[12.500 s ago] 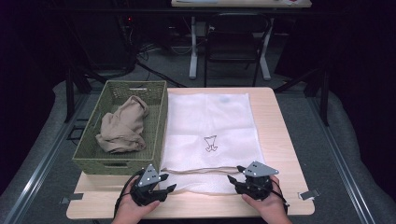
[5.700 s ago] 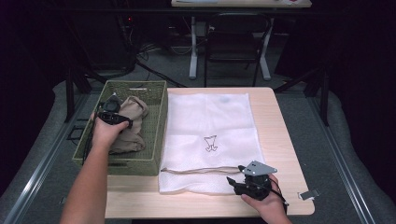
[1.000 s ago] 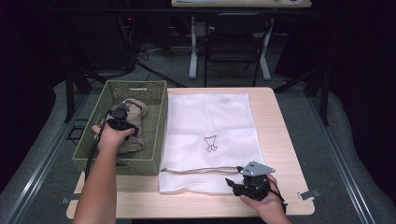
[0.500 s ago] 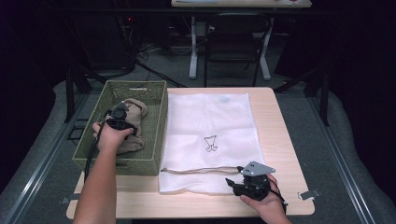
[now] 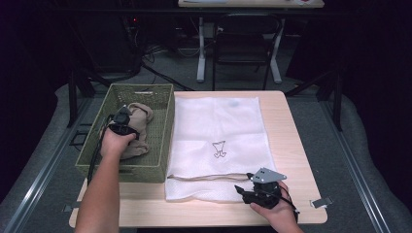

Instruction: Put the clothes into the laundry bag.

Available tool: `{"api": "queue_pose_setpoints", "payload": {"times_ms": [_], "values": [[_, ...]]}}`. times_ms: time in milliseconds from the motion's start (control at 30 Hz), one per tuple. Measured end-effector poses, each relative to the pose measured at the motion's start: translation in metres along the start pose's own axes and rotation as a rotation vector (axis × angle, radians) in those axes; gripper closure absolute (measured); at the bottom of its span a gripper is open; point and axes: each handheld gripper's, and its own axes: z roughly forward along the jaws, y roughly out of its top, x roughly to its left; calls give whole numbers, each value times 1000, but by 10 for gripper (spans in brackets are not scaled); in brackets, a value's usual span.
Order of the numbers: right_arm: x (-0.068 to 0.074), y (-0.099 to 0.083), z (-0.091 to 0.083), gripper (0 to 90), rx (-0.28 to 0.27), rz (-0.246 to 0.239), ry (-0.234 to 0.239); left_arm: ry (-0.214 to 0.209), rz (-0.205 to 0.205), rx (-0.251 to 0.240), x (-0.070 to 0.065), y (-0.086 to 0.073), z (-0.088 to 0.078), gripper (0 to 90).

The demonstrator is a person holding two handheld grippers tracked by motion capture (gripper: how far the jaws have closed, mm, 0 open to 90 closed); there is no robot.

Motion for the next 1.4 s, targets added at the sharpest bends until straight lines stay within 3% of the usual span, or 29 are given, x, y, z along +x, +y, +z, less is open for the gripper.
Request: {"api": "queue_pose_setpoints", "payload": {"times_ms": [633,1400], "values": [[0,0,0,376,1,-1,-2,-33,8,-19,4,-1,-10,619],[-1,0,0,375,-1,2,0,-45,7,-15,5,1,-17,639]]}}
